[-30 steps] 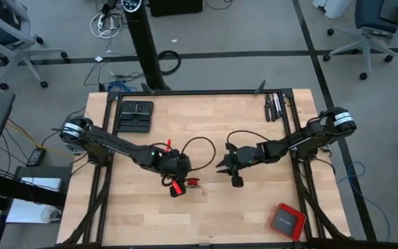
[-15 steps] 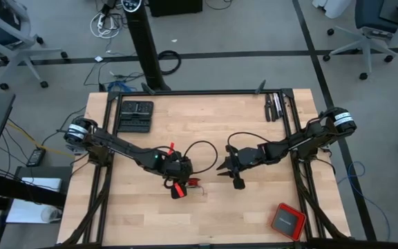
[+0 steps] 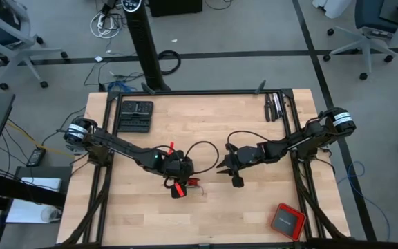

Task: Coil cords
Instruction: Uncoil the red wire from the spool

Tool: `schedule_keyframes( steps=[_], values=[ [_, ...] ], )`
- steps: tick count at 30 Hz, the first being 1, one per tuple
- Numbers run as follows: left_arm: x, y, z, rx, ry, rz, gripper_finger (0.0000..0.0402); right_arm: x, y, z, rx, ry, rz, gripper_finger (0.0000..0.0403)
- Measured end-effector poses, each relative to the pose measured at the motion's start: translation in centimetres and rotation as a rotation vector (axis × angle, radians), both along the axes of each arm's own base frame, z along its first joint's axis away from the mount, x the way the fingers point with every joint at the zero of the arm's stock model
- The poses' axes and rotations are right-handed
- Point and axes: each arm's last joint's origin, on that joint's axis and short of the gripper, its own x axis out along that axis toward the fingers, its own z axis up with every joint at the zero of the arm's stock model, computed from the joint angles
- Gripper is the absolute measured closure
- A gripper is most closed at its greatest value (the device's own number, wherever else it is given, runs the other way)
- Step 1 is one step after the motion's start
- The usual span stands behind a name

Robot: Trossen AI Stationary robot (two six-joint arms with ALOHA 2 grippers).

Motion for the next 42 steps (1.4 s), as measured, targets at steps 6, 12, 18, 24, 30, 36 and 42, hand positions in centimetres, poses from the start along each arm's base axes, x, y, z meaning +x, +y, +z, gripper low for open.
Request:
schedule_keyframes(
  steps=[6, 12, 18, 24, 30, 36, 42],
  values=[
    [0.0, -0.1, 0.0, 0.003, 0.004, -0.017, 0.0265, 0.0, 0.4, 0.1, 0.033, 0.003, -0.015, 0.0306],
    [-0.1, -0.1, -0.1, 0.019, 0.011, -0.031, 0.0265, -0.1, 1.0, 0.1, 0.03, -0.003, -0.045, 0.0306],
    [-0.1, 0.0, -0.1, 0.066, 0.003, -0.045, 0.0265, -0.1, 1.1, 0.2, 0.027, -0.012, -0.048, 0.0307],
    [-0.1, -0.1, -0.1, 0.046, 0.006, -0.081, 0.0265, -0.1, 1.1, 0.2, 0.018, -0.013, -0.046, 0.0308],
    [0.1, -0.2, -0.1, 0.044, -0.021, -0.13, 0.0265, -0.1, 1.1, 0.2, 0.012, -0.015, -0.041, 0.0307],
    [0.2, 0.0, -0.6, 0.058, -0.008, -0.12, 0.0265, -0.1, 1.1, 0.2, 0.005, -0.016, -0.037, 0.0309],
    [0.6, -0.1, -1.6, 0.067, 0.014, -0.118, 0.0278, -0.1, 1.1, 0.2, 0.004, -0.016, -0.037, 0.031]
  ],
)
